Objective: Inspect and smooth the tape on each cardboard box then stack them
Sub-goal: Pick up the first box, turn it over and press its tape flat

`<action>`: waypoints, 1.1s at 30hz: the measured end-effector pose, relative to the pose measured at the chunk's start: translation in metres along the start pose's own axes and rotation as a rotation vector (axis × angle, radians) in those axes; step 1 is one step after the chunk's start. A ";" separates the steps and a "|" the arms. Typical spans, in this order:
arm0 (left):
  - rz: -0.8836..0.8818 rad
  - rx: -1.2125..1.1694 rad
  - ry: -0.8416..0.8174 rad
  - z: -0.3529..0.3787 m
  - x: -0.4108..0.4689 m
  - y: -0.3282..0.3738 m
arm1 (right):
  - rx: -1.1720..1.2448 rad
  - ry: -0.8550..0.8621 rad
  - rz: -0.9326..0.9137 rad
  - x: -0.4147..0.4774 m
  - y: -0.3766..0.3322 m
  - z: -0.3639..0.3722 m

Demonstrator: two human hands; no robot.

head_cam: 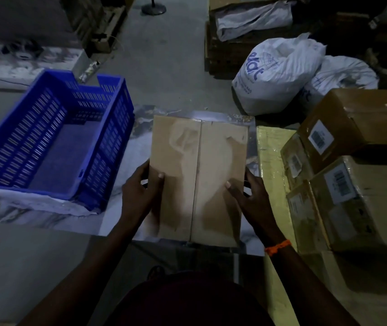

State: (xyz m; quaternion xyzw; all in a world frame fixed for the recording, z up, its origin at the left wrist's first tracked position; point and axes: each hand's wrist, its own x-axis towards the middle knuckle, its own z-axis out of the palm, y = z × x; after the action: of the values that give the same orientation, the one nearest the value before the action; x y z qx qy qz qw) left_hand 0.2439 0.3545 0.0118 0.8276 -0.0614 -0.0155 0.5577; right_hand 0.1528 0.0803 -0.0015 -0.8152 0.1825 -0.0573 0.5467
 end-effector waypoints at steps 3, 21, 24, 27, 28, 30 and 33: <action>-0.082 0.020 -0.041 0.005 0.009 -0.007 | 0.026 -0.033 0.055 0.015 0.012 0.005; -0.341 0.108 -0.185 0.003 -0.039 -0.055 | 0.208 -0.291 0.220 -0.041 0.072 0.003; -0.356 0.084 -0.082 0.016 -0.036 -0.044 | 0.229 -0.286 0.214 -0.031 0.067 0.004; -0.305 0.047 -0.076 0.016 -0.017 -0.033 | 0.275 -0.269 0.173 -0.004 0.049 0.003; -0.295 0.031 -0.084 0.014 -0.006 -0.030 | 0.286 -0.277 0.159 0.008 0.042 0.005; -0.300 0.005 -0.098 0.006 0.023 -0.025 | 0.300 -0.297 0.139 0.033 0.027 0.012; -0.302 0.010 -0.112 -0.010 0.081 -0.023 | 0.303 -0.322 0.134 0.079 0.005 0.035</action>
State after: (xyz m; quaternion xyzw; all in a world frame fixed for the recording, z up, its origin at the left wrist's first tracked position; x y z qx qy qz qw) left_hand 0.3273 0.3625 -0.0018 0.8279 0.0327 -0.1449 0.5408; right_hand 0.2353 0.0806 -0.0286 -0.7083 0.1360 0.0829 0.6877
